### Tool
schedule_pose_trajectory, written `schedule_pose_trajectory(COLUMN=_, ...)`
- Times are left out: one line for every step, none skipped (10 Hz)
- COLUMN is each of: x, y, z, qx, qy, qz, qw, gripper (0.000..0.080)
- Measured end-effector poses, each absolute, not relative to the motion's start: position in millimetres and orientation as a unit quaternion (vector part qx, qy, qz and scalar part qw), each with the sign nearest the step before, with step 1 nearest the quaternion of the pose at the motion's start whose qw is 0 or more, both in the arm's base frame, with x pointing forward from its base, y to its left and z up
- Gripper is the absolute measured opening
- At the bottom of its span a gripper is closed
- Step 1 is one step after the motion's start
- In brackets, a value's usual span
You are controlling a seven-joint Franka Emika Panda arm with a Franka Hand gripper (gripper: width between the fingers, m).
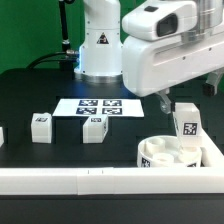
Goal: Assemble stool
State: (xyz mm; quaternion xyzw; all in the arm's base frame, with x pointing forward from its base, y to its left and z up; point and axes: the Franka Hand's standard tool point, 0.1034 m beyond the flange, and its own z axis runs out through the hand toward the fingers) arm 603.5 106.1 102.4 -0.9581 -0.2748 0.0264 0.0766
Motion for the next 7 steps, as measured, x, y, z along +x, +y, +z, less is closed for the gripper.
schedule_pose_trajectory(x=603.2, y=104.5, z=101.7, qx=-0.946, qy=-0.314, qz=0.024, qw=0.078, gripper=0.0649)
schedule_pose_trajectory(x=603.5, y=101.6, z=101.3, qx=-0.93, qy=-0.359, qz=0.022, qw=0.075, gripper=0.0649)
schedule_pose_trajectory(x=603.6, y=100.0, z=100.8, qx=-0.916, qy=-0.394, qz=0.02, qw=0.073, gripper=0.0649)
schedule_pose_trajectory(x=604.0, y=97.0, z=100.4, qx=-0.891, qy=-0.448, qz=0.018, qw=0.069, gripper=0.0649)
schedule_pose_trajectory(x=610.7, y=94.0, z=101.5, qx=-0.849, qy=-0.525, qz=0.0, qw=0.056, gripper=0.0649)
schedule_pose_trajectory(x=614.7, y=92.6, z=101.5, qx=-0.809, qy=-0.586, qz=-0.013, qw=0.044, gripper=0.0649)
schedule_pose_trajectory(x=613.6, y=91.0, z=100.5, qx=-0.802, qy=-0.595, qz=-0.01, qw=0.044, gripper=0.0649)
